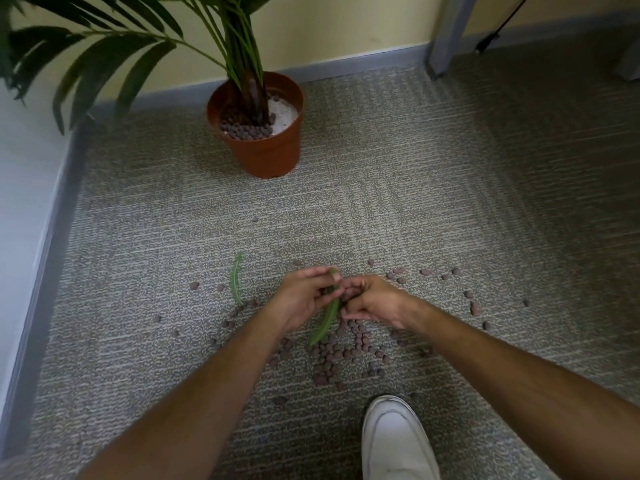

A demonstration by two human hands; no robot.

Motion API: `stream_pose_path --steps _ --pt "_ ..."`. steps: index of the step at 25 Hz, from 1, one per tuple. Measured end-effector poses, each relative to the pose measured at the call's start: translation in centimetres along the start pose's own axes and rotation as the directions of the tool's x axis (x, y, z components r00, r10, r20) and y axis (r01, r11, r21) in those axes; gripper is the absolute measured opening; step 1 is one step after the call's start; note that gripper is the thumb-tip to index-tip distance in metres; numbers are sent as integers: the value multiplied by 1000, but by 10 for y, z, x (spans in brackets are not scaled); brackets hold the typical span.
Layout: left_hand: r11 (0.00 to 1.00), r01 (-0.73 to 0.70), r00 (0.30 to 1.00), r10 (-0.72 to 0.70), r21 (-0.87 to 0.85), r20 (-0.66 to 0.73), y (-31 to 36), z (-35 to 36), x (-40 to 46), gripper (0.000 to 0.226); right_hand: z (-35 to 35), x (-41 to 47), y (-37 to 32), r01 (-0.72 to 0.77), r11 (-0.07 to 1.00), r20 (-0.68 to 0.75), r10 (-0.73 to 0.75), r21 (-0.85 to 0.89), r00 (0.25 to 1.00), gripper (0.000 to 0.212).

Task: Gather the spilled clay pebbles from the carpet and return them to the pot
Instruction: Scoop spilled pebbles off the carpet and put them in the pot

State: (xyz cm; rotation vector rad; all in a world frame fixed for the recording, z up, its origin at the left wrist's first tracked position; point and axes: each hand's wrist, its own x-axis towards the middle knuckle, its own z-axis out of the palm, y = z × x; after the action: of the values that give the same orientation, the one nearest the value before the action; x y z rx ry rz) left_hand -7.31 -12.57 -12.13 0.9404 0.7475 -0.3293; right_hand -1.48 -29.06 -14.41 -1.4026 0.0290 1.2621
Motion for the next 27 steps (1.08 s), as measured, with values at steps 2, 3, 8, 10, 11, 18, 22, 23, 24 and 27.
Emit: stream_pose_path --steps 2,3,8,10,11,18,22,23,24,27 --pt "997 -3 1000 5 -82 18 3 1 -1 22 8 1 -2 -5 999 79 2 46 997 35" --pt "993 -10 1000 12 -121 14 5 0 -1 25 12 2 -3 2 1000 94 -5 31 996 32" --pt "966 -74 996 62 -248 -58 19 -11 5 23 17 8 -18 52 989 -2 -53 -135 999 10" --pt "959 -103 993 84 -264 -83 25 -18 7 18 12 10 -29 71 970 3 -73 -234 997 9" --pt "956 -120 991 99 -269 -92 29 -21 7 16 11 13 -36 80 946 13 -80 -313 997 10" --pt "937 -188 973 136 -294 -188 68 -56 16 13 -5 25 -118 44 718 51 -12 -694 999 17" --pt "891 -275 948 188 -362 -258 123 -67 27 8 8 52 -210 166 856 -76 -231 -489 970 4" --pt "877 -301 939 204 -374 -276 141 -67 32 7 15 63 -234 198 886 -123 -272 -419 955 5" --pt "873 -315 934 214 -373 -288 154 -63 32 7 22 69 -252 225 907 -181 -303 -355 936 6" --pt "878 -332 925 230 -346 -303 189 -47 29 10 45 89 -289 275 924 -342 -357 -265 870 9"
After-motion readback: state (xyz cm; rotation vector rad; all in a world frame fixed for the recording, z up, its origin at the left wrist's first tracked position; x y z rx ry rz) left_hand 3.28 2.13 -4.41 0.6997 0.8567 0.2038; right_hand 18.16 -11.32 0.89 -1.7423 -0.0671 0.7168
